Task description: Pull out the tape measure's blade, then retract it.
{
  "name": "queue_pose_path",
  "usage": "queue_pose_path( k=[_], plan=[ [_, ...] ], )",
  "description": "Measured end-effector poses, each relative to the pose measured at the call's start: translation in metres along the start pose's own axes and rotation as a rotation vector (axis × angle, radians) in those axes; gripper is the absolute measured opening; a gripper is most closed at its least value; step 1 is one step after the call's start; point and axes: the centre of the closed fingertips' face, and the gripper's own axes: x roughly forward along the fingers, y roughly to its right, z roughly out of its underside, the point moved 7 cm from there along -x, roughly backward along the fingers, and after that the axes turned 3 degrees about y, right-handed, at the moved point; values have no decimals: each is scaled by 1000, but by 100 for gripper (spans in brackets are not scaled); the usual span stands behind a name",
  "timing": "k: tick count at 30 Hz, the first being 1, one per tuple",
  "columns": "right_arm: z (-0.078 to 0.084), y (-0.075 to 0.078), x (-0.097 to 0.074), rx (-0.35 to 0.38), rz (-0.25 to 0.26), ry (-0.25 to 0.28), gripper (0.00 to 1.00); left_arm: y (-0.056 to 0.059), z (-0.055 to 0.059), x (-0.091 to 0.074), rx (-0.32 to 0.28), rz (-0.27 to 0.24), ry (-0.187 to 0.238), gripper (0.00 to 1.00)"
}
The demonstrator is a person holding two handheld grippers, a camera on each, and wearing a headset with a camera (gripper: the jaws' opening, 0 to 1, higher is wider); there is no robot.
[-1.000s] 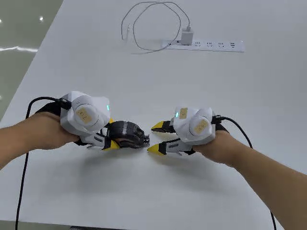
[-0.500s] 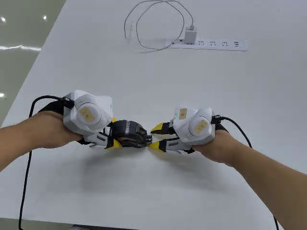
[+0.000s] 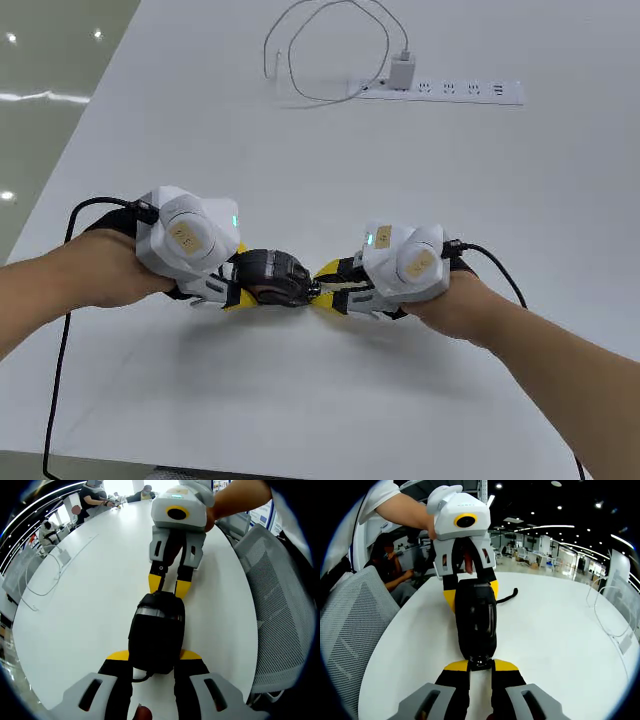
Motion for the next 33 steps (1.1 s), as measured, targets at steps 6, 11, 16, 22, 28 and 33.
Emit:
queue_pose_path(
  k=[6,11,16,22,28,33],
  plan=[
    [-1,-1,0,9,-1,-1,11,0,0,0,2,1,-1,27],
    [-1,-1,0,17,10,-5,10,0,0,0,5,4,-2,27],
    [-1,-3,0,19,21,-9,10,0,0,0,10,9,-1,27],
    [-2,-3,0,14,35,-17,9,0,0,-1,15,13,-2,26],
    [-1,-3,-1,17,35,-23,8,0,0,0,14,10,0,26],
    [0,-3,-1,21,33,-21,8,0,0,0,15,12,0,26]
  ],
)
